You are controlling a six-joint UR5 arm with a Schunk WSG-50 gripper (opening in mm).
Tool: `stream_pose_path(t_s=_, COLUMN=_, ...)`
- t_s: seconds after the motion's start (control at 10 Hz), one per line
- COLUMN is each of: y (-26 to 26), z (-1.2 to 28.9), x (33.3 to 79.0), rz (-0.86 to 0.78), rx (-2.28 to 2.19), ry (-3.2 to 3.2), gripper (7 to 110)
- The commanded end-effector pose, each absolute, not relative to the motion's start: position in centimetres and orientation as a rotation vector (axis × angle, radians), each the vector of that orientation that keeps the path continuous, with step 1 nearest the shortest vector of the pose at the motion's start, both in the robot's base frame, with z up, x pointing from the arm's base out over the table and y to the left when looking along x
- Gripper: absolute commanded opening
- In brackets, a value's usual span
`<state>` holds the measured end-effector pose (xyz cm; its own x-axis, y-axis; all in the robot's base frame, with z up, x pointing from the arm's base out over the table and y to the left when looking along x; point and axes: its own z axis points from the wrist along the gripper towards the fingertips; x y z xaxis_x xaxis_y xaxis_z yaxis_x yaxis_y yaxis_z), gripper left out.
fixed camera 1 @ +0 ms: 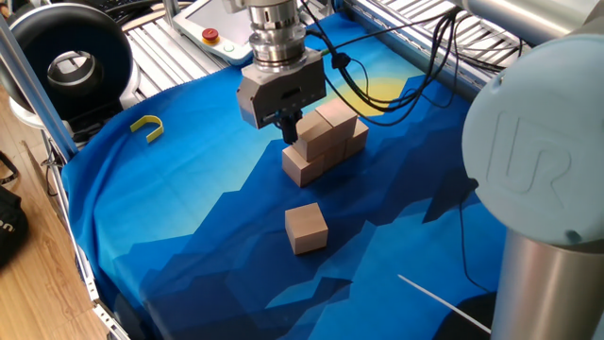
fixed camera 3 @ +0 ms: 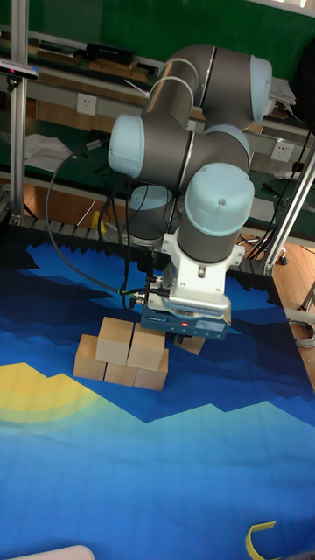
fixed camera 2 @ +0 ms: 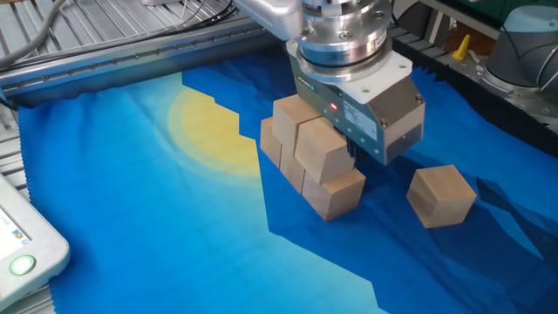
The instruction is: Stack the blocks into a pyramid shape
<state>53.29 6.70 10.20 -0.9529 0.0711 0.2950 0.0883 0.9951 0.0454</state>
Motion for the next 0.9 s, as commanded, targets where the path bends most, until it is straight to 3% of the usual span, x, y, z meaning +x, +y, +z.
stream_pose_path(t_s=0.0, y=7.0, z=12.3, x=54.4, rz=-0.089, rx=-0.236, ry=-2.897, gripper=7)
stream_pose_path(t_s=0.2, y=4.7, z=15.0, x=57.7, rz=0.001, rx=-0.302, ry=-3.048, gripper=7)
stream_pose_path(t_s=0.3, y=3.2, z=16.7, x=61.6, rz=0.023, rx=-0.334, ry=-3.169, gripper=7)
stream_pose_path(t_s=0.6, y=1.4, z=20.9, x=66.7, rz=-0.009, rx=-0.331, ry=-3.246, gripper=7)
stream_pose_path(t_s=0.8, y=1.7, z=21.6, x=68.5, rz=-0.056, rx=-0.347, ry=-3.303, gripper=7)
